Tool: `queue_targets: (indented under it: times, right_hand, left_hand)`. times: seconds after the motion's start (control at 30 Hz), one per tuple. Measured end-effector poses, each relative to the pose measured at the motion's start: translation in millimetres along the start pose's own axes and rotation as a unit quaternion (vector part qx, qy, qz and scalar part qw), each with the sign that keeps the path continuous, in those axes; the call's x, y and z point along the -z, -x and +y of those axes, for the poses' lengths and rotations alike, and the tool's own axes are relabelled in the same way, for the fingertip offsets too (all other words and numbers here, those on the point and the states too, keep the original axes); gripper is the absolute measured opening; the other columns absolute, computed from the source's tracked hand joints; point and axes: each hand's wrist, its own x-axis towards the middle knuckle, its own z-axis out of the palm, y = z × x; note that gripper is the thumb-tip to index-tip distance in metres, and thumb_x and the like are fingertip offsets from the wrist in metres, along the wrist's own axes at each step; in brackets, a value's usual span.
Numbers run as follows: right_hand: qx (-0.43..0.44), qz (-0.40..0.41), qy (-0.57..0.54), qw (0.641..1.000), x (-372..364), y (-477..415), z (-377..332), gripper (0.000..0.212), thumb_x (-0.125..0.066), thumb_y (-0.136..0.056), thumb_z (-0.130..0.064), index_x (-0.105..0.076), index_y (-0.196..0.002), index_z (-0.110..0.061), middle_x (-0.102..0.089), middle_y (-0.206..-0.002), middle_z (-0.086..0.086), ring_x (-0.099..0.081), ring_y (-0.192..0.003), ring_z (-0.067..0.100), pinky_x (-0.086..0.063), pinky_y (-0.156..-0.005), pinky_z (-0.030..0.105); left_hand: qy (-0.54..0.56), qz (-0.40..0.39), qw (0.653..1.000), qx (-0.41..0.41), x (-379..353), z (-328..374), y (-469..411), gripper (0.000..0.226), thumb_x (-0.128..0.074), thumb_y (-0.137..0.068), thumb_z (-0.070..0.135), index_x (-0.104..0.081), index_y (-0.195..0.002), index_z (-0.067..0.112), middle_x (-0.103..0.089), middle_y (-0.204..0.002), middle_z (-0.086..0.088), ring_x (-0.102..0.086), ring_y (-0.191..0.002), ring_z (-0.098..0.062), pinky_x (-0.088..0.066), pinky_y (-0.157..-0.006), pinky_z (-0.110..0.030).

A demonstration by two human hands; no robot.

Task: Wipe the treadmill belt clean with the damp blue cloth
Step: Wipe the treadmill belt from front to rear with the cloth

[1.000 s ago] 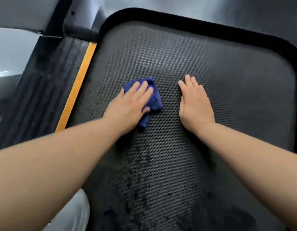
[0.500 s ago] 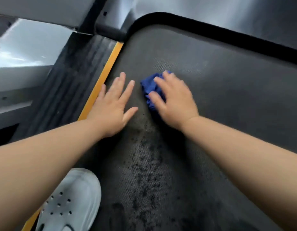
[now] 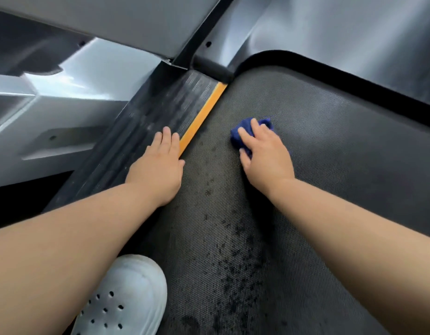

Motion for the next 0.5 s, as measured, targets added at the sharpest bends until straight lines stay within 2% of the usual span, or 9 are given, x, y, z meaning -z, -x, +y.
queue_targets:
  times: [0.07, 0.13, 0.23, 0.3, 0.4, 0.43, 0.5]
  right_hand:
    - [0.096, 0.004, -0.036, 0.995, -5, 26, -15, 0.04, -0.063, -0.084, -0.022, -0.06, -0.123, -0.013, -0.048, -0.138, 0.018, -0.052, -0.117, 0.036, -0.039, -0.102, 0.04]
    - [0.174, -0.021, -0.065, 0.982, -16, 51, -22, 0.039, -0.069, -0.081, -0.019, -0.065, -0.119, -0.014, -0.054, -0.134, 0.017, -0.057, -0.114, 0.034, -0.041, -0.102, 0.041]
    - [0.215, 0.002, -0.065, 0.974, -21, 36, -11, 0.034, -0.072, -0.077, -0.012, -0.07, -0.112, -0.013, -0.058, -0.13, 0.017, -0.062, -0.108, 0.035, -0.046, -0.097, 0.043]
    - [0.177, 0.046, -0.049, 0.982, -19, 5, -2, 0.032, -0.066, -0.077, -0.012, -0.07, -0.11, -0.012, -0.057, -0.13, 0.019, -0.062, -0.107, 0.039, -0.046, -0.096, 0.044]
    - [-0.001, 0.027, -0.037, 0.999, -13, -31, -3, 0.034, -0.057, -0.089, -0.016, -0.063, -0.122, -0.012, -0.043, -0.144, 0.017, -0.046, -0.123, 0.039, -0.036, -0.103, 0.041]
    - [-0.029, 0.023, -0.03, 0.999, -13, -35, -9, 0.034, -0.054, -0.09, -0.018, -0.062, -0.122, -0.011, -0.043, -0.144, 0.015, -0.045, -0.122, 0.038, -0.036, -0.101, 0.041]
    - [0.005, 0.032, -0.018, 0.999, -14, -29, -20, 0.034, -0.05, -0.088, -0.024, -0.063, -0.116, -0.011, -0.051, -0.136, 0.013, -0.051, -0.109, 0.038, -0.043, -0.092, 0.042]
  left_hand:
    - [-0.013, 0.024, 1.0, -0.01, -3, -4, -1, 0.058, -0.019, -0.103, 0.03, 0.001, -0.151, 0.006, 0.005, -0.159, -0.013, -0.002, -0.147, -0.023, -0.021, -0.117, -0.036]
    - [-0.032, 0.05, 0.998, -0.019, -6, -8, 0, 0.056, -0.02, -0.103, 0.025, 0.0, -0.151, 0.007, 0.002, -0.159, -0.012, -0.004, -0.147, -0.022, -0.024, -0.115, -0.032]
    - [-0.046, 0.068, 0.997, -0.012, -10, -8, 0, 0.056, -0.025, -0.103, 0.022, 0.001, -0.152, 0.011, 0.002, -0.16, -0.007, -0.006, -0.147, -0.015, -0.036, -0.105, -0.027]
    - [-0.044, 0.071, 0.996, -0.008, -10, -7, 0, 0.057, -0.026, -0.103, 0.021, 0.003, -0.152, 0.013, 0.004, -0.16, -0.005, -0.005, -0.147, -0.014, -0.041, -0.1, -0.027]
    - [-0.035, 0.063, 0.997, -0.001, -9, -4, 0, 0.056, -0.023, -0.103, 0.022, 0.003, -0.152, 0.014, 0.004, -0.16, -0.004, -0.004, -0.147, -0.014, -0.043, -0.098, -0.029]
    - [-0.035, 0.062, 0.997, -0.002, -8, -3, 0, 0.056, -0.022, -0.103, 0.023, 0.003, -0.152, 0.014, 0.004, -0.16, -0.004, -0.004, -0.147, -0.014, -0.042, -0.099, -0.03]
    - [-0.036, 0.062, 0.997, -0.004, -4, -4, 1, 0.055, -0.021, -0.103, 0.026, 0.001, -0.152, 0.015, 0.004, -0.16, -0.002, -0.005, -0.146, -0.012, -0.039, -0.101, -0.029]
